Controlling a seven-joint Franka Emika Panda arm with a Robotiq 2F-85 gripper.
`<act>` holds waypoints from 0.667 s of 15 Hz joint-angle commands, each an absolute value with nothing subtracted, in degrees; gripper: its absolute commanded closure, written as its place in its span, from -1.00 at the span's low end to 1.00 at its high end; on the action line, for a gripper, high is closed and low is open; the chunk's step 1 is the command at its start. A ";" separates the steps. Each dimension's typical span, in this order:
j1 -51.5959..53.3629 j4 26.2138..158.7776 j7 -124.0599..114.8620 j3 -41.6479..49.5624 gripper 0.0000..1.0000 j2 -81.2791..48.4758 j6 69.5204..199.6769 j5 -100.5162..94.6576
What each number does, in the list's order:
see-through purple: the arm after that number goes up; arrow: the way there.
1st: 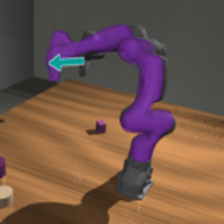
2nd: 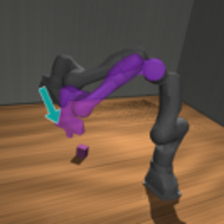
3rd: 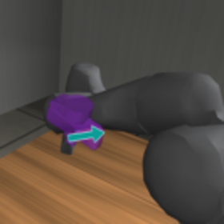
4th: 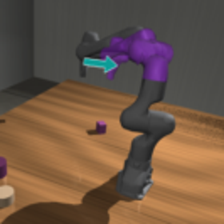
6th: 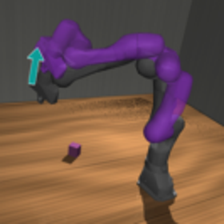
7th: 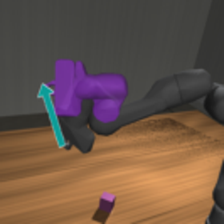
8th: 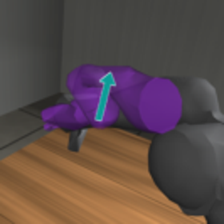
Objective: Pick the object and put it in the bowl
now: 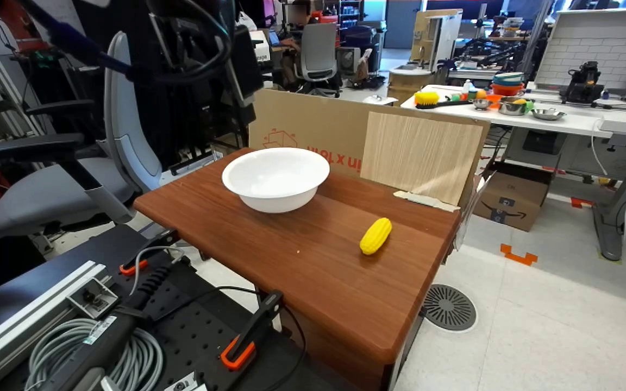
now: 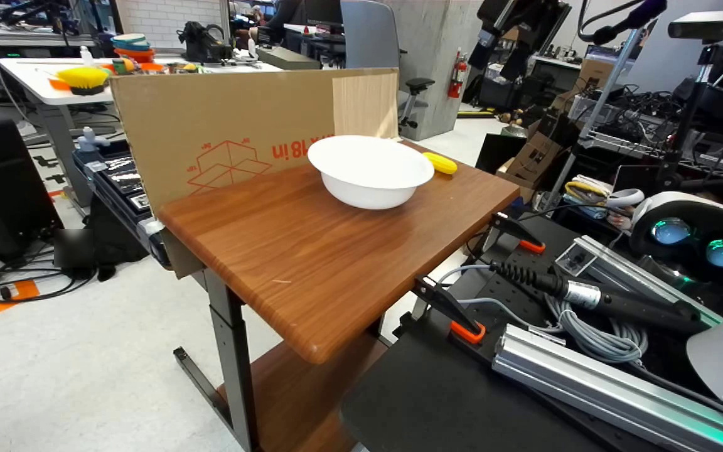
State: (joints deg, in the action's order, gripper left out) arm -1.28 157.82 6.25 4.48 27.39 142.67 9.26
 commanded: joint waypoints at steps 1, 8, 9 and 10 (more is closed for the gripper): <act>-0.81 152.25 8.37 8.22 -1.00 17.46 149.50 11.05; -1.94 140.33 12.80 12.49 -1.00 1.43 151.21 21.05; -2.72 138.76 12.67 12.51 -1.00 -0.76 150.93 22.43; -3.61 137.48 12.28 12.26 -1.00 -2.50 150.62 23.18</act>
